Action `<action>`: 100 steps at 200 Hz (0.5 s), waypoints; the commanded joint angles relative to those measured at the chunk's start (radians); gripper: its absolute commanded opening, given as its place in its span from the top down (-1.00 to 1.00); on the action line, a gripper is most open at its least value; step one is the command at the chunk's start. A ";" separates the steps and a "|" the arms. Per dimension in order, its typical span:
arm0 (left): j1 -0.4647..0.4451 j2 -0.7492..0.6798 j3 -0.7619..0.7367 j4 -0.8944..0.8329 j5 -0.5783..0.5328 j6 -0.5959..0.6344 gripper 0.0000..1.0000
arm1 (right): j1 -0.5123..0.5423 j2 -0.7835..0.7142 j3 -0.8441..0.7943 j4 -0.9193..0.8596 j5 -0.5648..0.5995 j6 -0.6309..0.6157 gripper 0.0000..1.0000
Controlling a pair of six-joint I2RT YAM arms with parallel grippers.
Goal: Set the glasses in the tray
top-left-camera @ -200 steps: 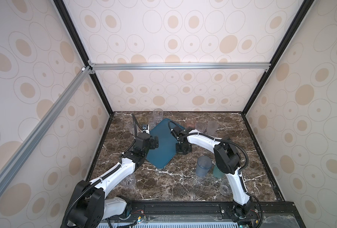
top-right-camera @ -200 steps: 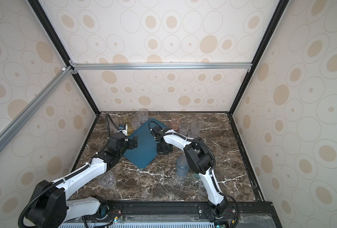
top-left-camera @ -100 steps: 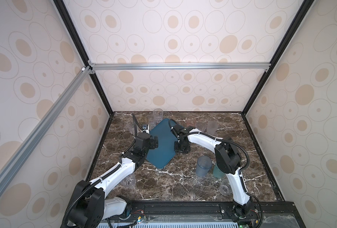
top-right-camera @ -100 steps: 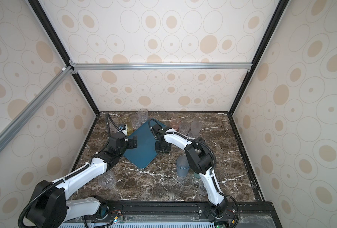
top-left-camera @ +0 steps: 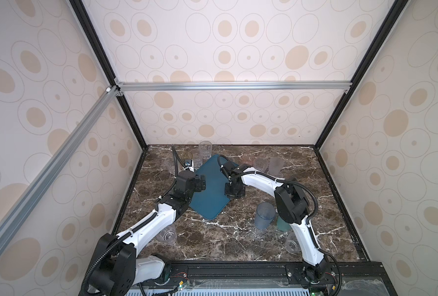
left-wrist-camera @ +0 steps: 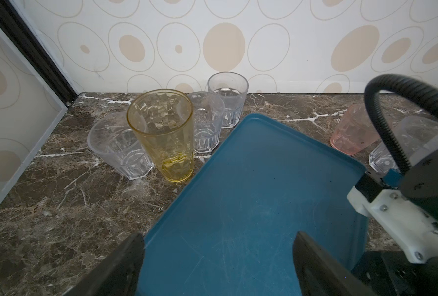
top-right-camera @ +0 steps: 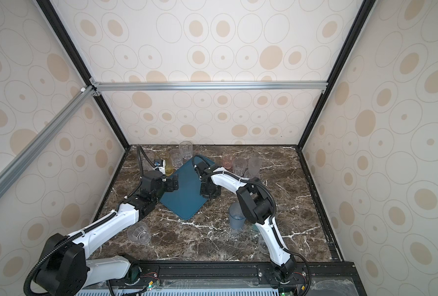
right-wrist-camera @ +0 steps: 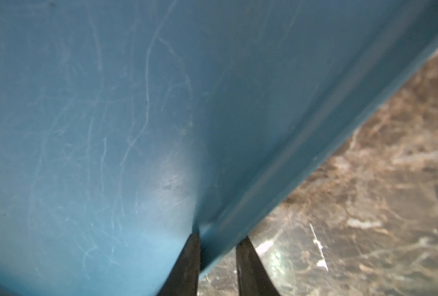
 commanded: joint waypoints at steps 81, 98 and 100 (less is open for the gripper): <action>-0.005 -0.030 0.014 -0.020 -0.034 0.018 -0.82 | -0.014 0.020 0.043 -0.292 0.108 -0.291 0.66; -0.005 -0.029 0.015 -0.021 -0.033 0.016 -0.82 | -0.028 0.016 0.038 -0.303 0.113 -0.308 0.68; -0.005 -0.029 0.015 -0.021 -0.032 0.015 -0.82 | -0.030 0.016 0.039 -0.303 0.115 -0.310 0.69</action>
